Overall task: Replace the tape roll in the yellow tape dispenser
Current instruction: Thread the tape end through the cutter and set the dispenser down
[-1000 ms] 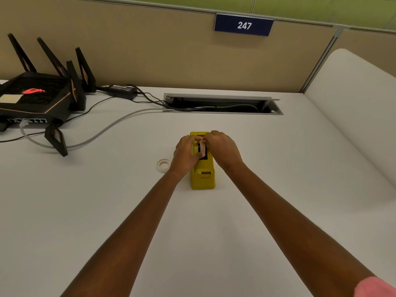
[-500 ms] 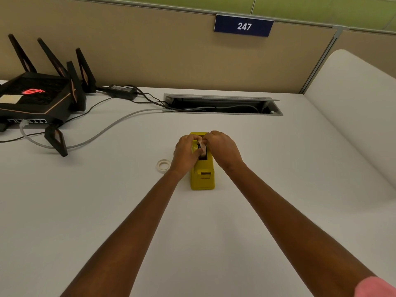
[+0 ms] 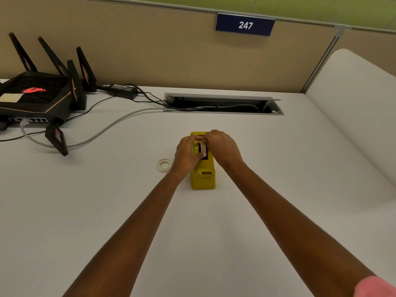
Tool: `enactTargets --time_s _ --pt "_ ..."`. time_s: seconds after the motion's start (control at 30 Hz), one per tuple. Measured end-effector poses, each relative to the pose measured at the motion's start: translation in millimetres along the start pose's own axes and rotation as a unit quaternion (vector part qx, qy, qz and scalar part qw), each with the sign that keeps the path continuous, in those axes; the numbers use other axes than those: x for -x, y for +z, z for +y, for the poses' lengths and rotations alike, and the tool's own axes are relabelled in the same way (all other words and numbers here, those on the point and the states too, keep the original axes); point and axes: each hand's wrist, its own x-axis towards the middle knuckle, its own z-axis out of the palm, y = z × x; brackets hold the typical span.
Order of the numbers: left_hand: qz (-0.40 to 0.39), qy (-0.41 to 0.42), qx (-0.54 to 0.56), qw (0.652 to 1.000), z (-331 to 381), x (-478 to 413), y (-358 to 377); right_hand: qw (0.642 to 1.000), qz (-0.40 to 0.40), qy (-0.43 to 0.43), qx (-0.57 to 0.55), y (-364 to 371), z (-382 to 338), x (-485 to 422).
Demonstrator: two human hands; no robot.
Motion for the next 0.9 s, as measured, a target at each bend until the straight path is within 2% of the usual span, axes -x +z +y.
enactTargets --time_s 0.23,0.67,0.9 --pt "0.011 -0.009 0.017 1.0 3.1 -2.4 -2.2 1.0 0.002 0.004 -0.005 -1.5 -0.6 -0.2" --pt "-0.002 -0.013 -0.024 1.0 2.1 -0.6 -3.3 1.0 -0.006 -0.004 0.011 0.5 0.1 0.5" --pt "0.002 -0.01 -0.001 1.0 1.4 1.3 -2.5 1.0 -0.001 0.002 0.004 -0.4 -0.7 -0.2"
